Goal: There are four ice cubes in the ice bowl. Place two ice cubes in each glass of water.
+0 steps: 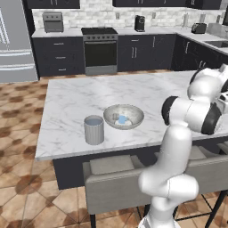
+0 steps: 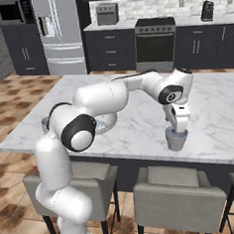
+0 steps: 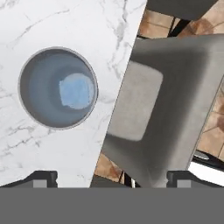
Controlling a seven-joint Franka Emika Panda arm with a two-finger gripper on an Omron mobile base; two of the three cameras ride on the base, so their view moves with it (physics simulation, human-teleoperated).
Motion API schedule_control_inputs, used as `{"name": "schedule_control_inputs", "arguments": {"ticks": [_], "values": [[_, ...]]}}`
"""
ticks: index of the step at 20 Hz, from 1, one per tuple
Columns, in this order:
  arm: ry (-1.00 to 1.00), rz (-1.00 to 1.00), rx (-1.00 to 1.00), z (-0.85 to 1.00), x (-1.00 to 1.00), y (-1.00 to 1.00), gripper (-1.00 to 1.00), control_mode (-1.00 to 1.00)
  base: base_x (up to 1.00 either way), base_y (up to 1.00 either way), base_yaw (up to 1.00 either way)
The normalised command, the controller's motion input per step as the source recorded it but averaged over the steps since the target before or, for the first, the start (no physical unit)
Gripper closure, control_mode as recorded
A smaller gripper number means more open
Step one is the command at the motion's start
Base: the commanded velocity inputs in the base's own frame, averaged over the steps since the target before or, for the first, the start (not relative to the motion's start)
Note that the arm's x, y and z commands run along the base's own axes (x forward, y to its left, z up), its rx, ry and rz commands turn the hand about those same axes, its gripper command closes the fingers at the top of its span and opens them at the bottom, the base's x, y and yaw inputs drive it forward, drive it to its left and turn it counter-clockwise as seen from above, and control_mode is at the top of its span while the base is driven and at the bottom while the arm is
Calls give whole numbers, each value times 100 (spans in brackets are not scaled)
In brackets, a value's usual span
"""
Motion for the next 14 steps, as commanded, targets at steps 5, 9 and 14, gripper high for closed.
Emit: {"name": "schedule_control_inputs", "arguments": {"ticks": [5,9,14], "values": [[-2,39,-27,26,-78,100,-100,-100,0,0,0],[-1,47,-25,24,-47,100,-100,-100,0,0,0],[-7,23,-10,16,-12,81,-100,-100,0,0,0]]}}
